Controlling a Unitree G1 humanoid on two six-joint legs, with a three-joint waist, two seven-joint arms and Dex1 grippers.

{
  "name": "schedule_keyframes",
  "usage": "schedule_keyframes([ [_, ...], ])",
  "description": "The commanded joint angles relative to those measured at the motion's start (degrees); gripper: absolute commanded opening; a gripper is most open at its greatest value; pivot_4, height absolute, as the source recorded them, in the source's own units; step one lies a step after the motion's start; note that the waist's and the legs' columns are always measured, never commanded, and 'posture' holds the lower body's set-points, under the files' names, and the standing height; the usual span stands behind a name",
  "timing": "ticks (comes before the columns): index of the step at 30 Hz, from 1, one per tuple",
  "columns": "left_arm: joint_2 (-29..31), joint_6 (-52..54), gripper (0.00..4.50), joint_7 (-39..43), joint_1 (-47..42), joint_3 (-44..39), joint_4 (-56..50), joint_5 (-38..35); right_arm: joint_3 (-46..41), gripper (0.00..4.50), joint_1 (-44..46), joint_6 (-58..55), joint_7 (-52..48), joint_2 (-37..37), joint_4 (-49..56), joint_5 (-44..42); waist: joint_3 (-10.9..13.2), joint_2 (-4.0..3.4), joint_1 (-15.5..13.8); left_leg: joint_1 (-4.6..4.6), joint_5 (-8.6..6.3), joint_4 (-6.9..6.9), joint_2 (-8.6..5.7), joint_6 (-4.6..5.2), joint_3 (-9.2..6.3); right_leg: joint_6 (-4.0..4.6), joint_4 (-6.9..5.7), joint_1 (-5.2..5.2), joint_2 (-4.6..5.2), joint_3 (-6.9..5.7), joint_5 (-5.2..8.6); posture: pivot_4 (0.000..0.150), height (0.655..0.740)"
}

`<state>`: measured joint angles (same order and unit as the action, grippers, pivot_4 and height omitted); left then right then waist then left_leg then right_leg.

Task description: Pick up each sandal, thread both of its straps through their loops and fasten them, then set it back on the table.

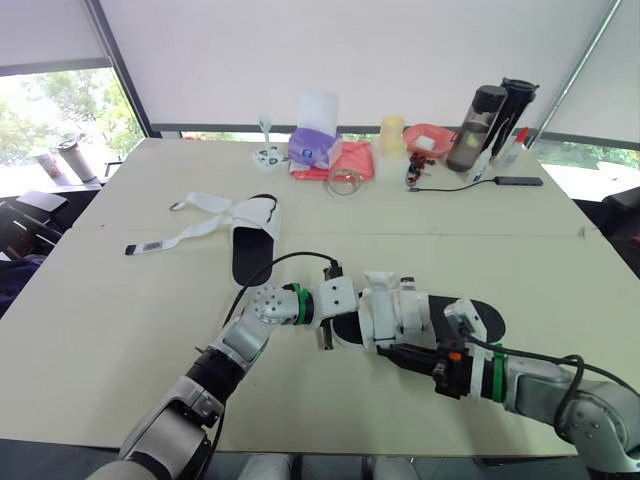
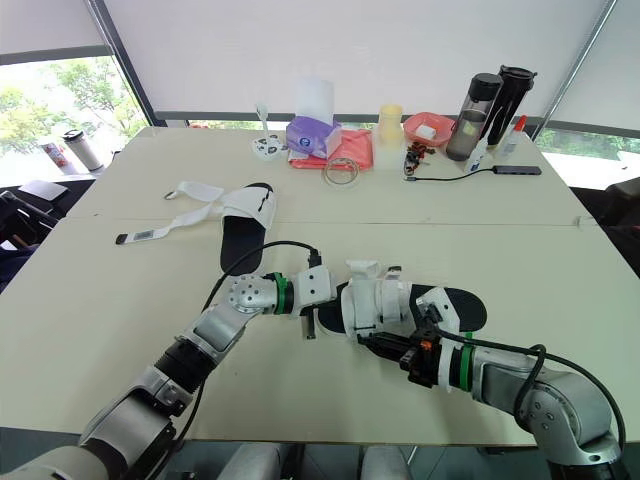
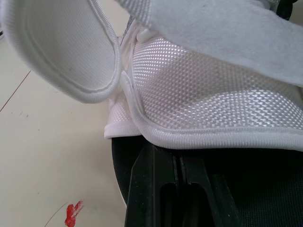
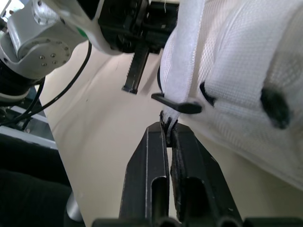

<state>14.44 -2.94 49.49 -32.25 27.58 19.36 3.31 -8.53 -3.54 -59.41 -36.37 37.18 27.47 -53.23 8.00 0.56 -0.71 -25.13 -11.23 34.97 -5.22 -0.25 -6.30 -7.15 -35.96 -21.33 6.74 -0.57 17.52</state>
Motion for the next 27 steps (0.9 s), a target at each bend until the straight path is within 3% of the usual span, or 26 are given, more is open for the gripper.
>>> schedule_keyframes([
  [1, 2.2, 4.5, 0.00, -0.5, 2.9, 1.6, 6.3, 4.4, 1.8, 0.03, -1.7, -1.6, -1.4, 1.6, 3.0, -1.5, 0.0, 0.00, 0.0, 0.00, 0.00, 0.00, 0.00, 0.00, 0.00, 0.00, 0.00, 0.00, 0.00, 0.00, 0.00, 0.150, 0.7400],
  [11, 2.0, 4.5, 0.00, -0.4, 2.9, 1.7, 6.5, 4.4, 5.9, 0.03, -12.4, -1.0, -5.9, 7.9, 8.4, 0.0, 0.0, -0.03, 0.0, -0.05, -0.01, -0.02, 0.02, 0.00, 0.01, -0.02, 0.04, 0.00, 0.02, 0.01, 0.02, 0.150, 0.7400],
  [20, 1.9, 4.1, 0.00, -0.1, 2.6, 1.9, 7.1, 4.4, 3.3, 0.03, -14.7, 3.2, -10.3, 11.3, 8.1, 0.3, 0.0, -0.02, 0.0, -0.11, -0.01, -0.06, 0.02, 0.01, 0.00, 0.00, 0.31, 0.02, 0.01, -0.03, 0.01, 0.150, 0.7400],
  [27, 1.7, 3.9, 0.00, -0.2, 2.1, 2.0, 7.8, 4.5, -10.4, 0.03, -10.2, 0.7, -11.9, 15.1, 11.8, -20.2, 0.1, 0.03, -0.1, -0.15, -0.02, -0.05, 0.02, 0.02, 0.00, -0.01, 0.34, 0.02, 0.01, -0.05, 0.00, 0.150, 0.7400],
])
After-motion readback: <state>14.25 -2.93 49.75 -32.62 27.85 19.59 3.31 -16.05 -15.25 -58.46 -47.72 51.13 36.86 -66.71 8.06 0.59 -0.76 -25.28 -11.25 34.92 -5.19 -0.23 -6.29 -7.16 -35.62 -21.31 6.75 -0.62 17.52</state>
